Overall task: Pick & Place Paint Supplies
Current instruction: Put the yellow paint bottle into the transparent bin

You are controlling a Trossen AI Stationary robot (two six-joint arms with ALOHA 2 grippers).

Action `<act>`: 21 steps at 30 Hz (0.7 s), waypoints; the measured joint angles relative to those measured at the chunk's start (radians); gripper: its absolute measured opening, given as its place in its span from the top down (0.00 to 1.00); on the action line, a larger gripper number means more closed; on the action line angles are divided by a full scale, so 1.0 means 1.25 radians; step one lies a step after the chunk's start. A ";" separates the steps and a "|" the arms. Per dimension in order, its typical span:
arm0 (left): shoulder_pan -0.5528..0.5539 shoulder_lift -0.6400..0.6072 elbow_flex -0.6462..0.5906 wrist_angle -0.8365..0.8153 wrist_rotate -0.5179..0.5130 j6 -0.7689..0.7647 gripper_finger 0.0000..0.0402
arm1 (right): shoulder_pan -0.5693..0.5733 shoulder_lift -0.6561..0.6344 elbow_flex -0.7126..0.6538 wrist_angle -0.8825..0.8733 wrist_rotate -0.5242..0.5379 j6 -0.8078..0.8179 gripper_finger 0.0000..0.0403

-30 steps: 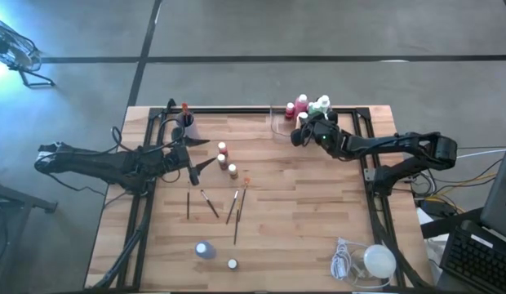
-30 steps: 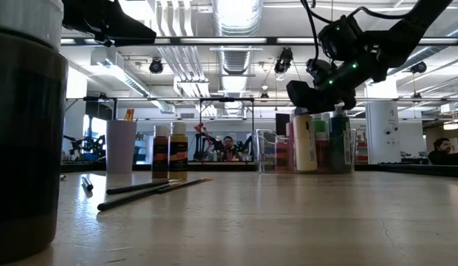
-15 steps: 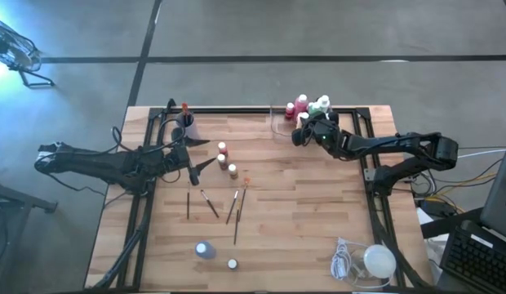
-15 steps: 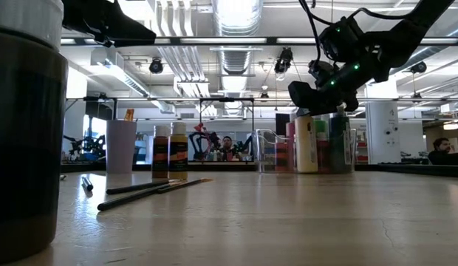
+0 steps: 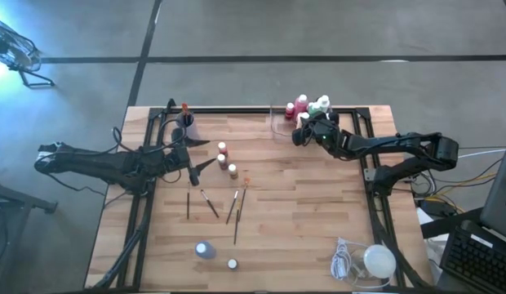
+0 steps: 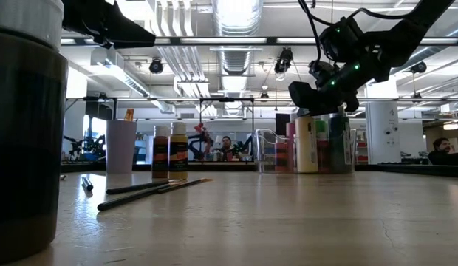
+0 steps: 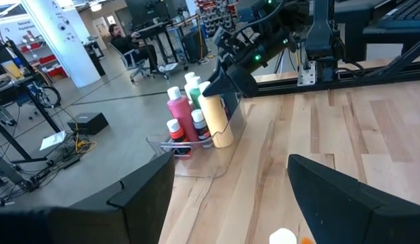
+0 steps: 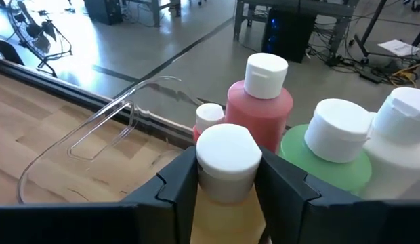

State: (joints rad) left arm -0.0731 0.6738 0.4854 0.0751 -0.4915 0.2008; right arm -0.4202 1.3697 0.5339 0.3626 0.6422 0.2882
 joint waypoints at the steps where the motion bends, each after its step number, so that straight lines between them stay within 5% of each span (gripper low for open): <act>1: 0.000 0.000 0.000 0.000 0.000 0.000 0.27 | 0.000 -0.001 0.000 -0.001 0.000 0.000 0.68; 21: 0.000 0.000 0.000 -0.001 0.000 -0.002 0.27 | 0.001 -0.046 -0.006 -0.023 0.006 -0.012 0.46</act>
State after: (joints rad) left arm -0.0731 0.6739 0.4854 0.0738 -0.4911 0.1982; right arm -0.4194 1.3120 0.5262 0.3342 0.6495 0.2727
